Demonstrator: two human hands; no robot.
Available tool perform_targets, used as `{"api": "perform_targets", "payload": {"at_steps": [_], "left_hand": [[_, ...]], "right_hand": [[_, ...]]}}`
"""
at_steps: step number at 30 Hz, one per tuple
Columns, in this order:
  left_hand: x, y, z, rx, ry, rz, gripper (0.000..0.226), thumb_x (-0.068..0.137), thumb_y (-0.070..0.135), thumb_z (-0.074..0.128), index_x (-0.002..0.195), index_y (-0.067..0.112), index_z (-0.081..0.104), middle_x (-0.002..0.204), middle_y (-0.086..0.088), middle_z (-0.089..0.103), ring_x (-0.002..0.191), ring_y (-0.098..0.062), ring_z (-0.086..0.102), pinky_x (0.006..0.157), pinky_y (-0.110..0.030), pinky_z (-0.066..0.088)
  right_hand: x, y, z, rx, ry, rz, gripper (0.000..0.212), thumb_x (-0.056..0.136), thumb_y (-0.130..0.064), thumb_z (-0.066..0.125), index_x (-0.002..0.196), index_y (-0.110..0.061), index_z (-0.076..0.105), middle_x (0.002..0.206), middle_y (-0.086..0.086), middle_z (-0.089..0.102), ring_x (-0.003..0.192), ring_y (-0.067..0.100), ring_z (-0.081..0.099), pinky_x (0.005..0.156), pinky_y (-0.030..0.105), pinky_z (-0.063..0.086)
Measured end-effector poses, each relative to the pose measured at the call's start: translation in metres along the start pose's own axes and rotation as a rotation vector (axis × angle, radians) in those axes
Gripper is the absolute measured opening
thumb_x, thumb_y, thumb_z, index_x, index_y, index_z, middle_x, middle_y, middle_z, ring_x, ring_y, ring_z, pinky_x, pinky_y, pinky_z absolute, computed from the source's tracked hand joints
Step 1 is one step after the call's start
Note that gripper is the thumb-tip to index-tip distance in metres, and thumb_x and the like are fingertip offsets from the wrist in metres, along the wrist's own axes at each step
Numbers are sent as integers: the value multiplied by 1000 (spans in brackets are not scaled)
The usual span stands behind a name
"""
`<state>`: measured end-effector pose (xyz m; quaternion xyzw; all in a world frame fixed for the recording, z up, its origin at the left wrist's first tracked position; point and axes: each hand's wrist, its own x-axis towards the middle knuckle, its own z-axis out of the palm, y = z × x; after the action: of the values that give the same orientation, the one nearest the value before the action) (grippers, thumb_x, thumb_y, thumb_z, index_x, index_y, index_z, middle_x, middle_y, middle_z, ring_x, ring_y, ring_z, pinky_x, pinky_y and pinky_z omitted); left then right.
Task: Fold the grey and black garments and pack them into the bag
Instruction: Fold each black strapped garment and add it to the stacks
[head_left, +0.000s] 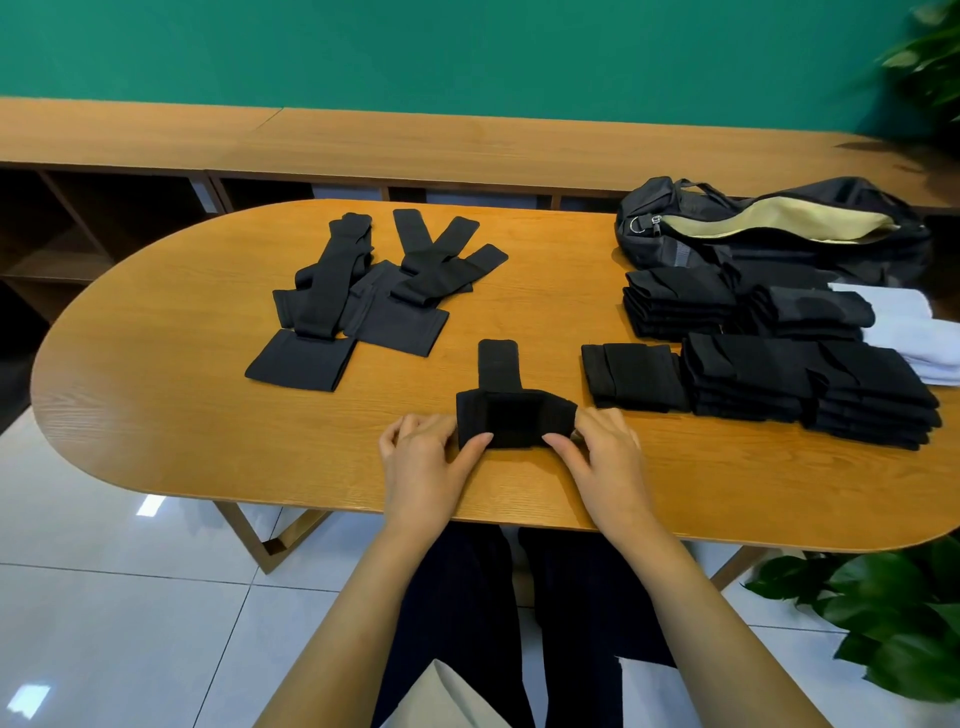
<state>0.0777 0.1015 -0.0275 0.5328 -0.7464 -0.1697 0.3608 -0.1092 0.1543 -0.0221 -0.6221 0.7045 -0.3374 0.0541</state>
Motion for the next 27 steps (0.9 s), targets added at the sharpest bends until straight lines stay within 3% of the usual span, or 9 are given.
{"api": "perform_targets", "payload": {"at_steps": [2, 4, 6, 11, 14, 19, 22, 27], "left_hand": [[0, 2, -1, -24, 28, -43, 22, 87, 43, 65, 98, 25, 63, 76, 15, 54, 90, -9, 51, 101, -32, 25], [0, 4, -2, -57, 41, -73, 37, 85, 41, 69, 119, 29, 58, 76, 15, 55, 90, -6, 52, 102, -28, 22], [-1, 5, -3, -62, 48, -76, 49, 84, 40, 70, 129, 29, 52, 76, 15, 56, 89, -5, 53, 101, -27, 21], [-1, 2, -2, -19, 45, -83, 54, 83, 42, 70, 132, 30, 50, 83, 15, 54, 91, -5, 50, 101, -33, 28], [0, 1, -2, -1, 29, -41, 51, 82, 47, 68, 129, 31, 54, 99, 15, 54, 99, -6, 48, 100, -34, 29], [2, -3, -7, -71, -153, 71, 56, 78, 58, 67, 128, 37, 56, 134, 25, 46, 132, 0, 32, 114, -36, 14], [3, -5, -8, -54, -234, 81, 58, 75, 47, 76, 128, 41, 55, 133, 32, 42, 140, 3, 22, 120, -41, -1], [3, -4, -7, -47, -218, 70, 41, 82, 41, 71, 122, 38, 62, 132, 26, 51, 139, -2, 28, 120, -44, -5]], "right_hand": [[0, 1, 0, 30, -26, 105, 25, 92, -38, 61, 111, -23, 59, 93, -12, 45, 95, 12, 46, 81, 29, 40], [0, 2, 1, 72, -37, 160, 44, 90, -40, 63, 130, -26, 52, 96, -10, 50, 97, 13, 48, 84, 27, 39], [0, 3, 1, 93, -27, 147, 52, 88, -38, 66, 136, -27, 47, 92, -10, 53, 94, 12, 49, 87, 27, 38], [1, 2, 2, 137, 23, 127, 51, 85, -30, 72, 131, -23, 51, 87, -14, 49, 90, 7, 46, 87, 33, 46], [0, 3, 3, 79, 63, 56, 40, 87, -27, 70, 125, -21, 57, 101, -11, 50, 97, 6, 43, 86, 34, 48], [1, 2, 3, -61, -60, -60, 34, 99, -32, 51, 132, -27, 57, 138, -12, 51, 134, 7, 32, 107, 32, 24], [2, 3, 6, -96, -118, -48, 32, 102, -31, 46, 131, -29, 59, 141, -14, 50, 139, 8, 28, 112, 32, 18], [3, 4, 5, -67, -112, -32, 32, 102, -33, 44, 130, -30, 60, 140, -15, 51, 139, 6, 27, 111, 27, 15]]}}
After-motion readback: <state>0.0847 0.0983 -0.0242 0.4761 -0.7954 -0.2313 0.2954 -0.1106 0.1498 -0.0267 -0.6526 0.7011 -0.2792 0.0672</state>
